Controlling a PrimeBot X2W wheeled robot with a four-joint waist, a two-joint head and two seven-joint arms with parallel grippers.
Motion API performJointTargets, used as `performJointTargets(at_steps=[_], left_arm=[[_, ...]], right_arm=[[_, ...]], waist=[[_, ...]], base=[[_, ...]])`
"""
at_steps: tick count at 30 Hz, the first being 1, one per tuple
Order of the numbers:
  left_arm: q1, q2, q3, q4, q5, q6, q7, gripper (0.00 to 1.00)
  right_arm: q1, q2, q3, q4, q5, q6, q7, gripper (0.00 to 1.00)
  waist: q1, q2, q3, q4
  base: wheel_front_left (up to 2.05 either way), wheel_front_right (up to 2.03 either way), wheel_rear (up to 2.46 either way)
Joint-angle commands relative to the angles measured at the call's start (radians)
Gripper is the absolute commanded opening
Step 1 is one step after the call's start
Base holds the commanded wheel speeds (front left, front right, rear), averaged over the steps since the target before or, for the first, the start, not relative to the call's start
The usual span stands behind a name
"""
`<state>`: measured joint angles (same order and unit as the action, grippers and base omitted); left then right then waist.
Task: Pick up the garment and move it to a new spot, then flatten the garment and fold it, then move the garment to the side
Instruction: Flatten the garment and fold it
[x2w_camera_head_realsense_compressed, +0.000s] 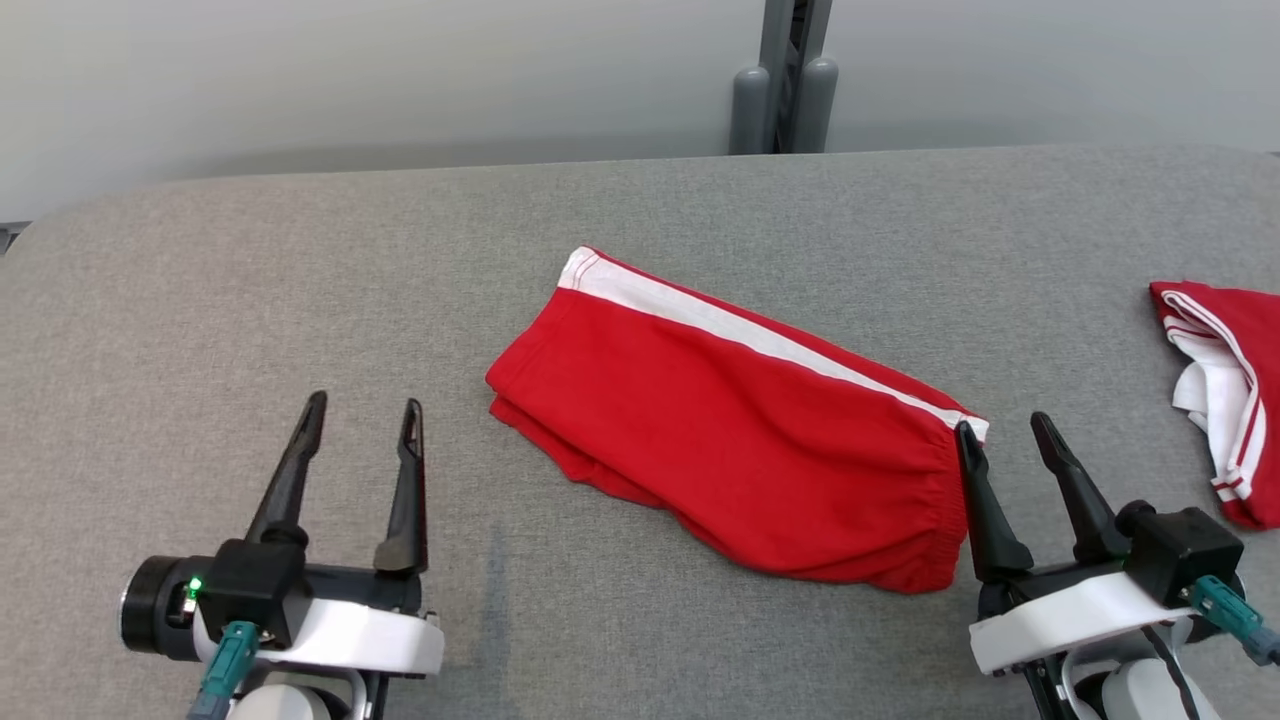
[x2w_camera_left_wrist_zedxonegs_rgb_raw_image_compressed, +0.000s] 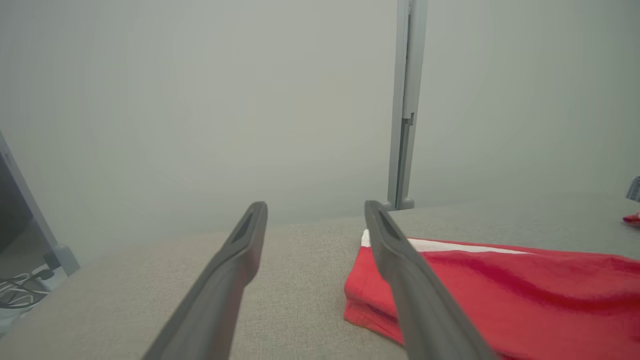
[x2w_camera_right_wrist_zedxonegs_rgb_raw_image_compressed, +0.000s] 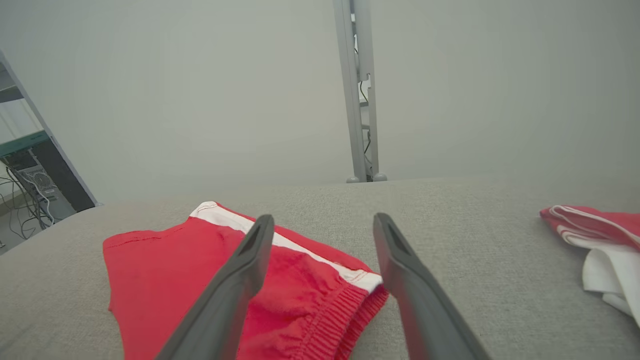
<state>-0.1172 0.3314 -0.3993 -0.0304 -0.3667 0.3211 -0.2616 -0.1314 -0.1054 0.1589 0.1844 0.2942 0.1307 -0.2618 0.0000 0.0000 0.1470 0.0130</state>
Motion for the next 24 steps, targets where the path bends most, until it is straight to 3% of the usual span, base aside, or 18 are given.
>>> performJointTargets(at_steps=[1, 4, 10, 17, 24], left_arm=[[0.013, -0.021, 0.023, 0.006, 0.020, -0.024, -0.003, 1.00], [0.027, -0.079, 0.078, 0.030, 0.069, -0.090, -0.003, 1.00], [0.006, -0.121, 0.149, 0.056, 0.127, -0.175, -0.003, 1.00], [0.008, -0.159, 0.204, 0.066, 0.183, -0.233, -0.003, 1.00], [0.012, -0.201, 0.243, 0.080, 0.223, -0.278, -0.003, 1.00]], right_arm=[[0.011, 0.000, -0.009, 0.020, 0.007, 0.000, -0.005, 1.00], [0.009, 0.011, 0.004, 0.069, 0.047, 0.000, -0.005, 1.00], [-0.005, 0.019, -0.010, 0.160, 0.072, 0.000, 0.002, 1.00], [-0.024, 0.041, -0.033, 0.281, 0.131, 0.000, 0.023, 1.00], [-0.057, 0.052, 0.010, 0.354, 0.328, 0.000, 0.060, 1.00]], waist=[[0.0000, 0.0000, 0.003, 0.008], [0.0000, 0.0000, 0.009, 0.022], [0.0000, 0.0000, 0.022, 0.041], [0.0000, 0.0000, 0.027, 0.053], [0.0000, 0.0000, 0.034, 0.061]], base=[[0.00, 0.00, 0.00], [0.00, 0.00, 0.00], [0.00, 0.00, 0.00], [0.00, 0.00, 0.00], [0.00, 0.00, 0.00]])
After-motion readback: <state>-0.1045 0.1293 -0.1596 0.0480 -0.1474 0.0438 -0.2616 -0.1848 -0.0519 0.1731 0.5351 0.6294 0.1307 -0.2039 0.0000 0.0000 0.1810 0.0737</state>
